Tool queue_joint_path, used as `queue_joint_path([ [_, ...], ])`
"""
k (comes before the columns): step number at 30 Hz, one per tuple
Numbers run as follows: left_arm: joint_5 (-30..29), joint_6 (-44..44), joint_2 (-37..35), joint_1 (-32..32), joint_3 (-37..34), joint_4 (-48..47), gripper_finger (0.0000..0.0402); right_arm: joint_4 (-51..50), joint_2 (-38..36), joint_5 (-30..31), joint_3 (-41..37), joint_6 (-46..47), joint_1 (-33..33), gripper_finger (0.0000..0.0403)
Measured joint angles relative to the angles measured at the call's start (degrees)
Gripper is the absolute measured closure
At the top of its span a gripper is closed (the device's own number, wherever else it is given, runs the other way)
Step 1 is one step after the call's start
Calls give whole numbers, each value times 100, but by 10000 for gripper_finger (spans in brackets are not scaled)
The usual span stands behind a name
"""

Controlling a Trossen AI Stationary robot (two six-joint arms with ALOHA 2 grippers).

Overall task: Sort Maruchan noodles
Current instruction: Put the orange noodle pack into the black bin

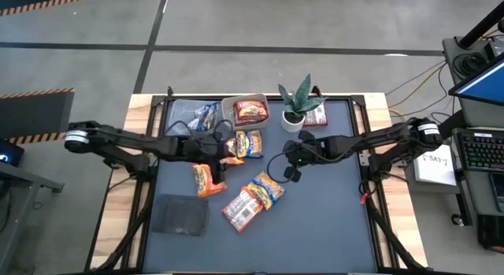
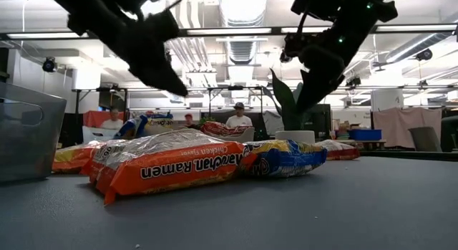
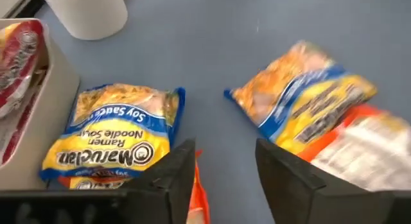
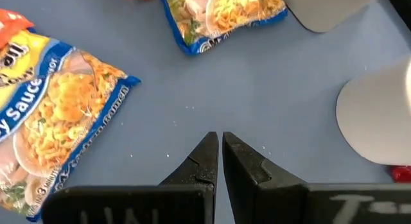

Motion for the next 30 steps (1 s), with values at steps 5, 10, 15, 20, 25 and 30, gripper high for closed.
queue_joint_path([
  [5,-166,391,759,0,77,111,233,37,33,18,-99,-95,0,390],
  [10,-343,657,1450,0,259,110,236,377,21,107,-401,-95,0,390],
  [15,-449,880,1977,0,468,119,247,727,14,109,-665,-95,-2,390],
  [20,-885,934,2310,-2,572,119,257,769,14,109,-739,-66,-2,390],
  [25,-1412,897,2421,-2,569,107,271,1002,14,115,-743,-81,-11,390],
  [30,-1515,849,2413,-2,469,140,324,1423,14,118,-743,-271,-11,390],
])
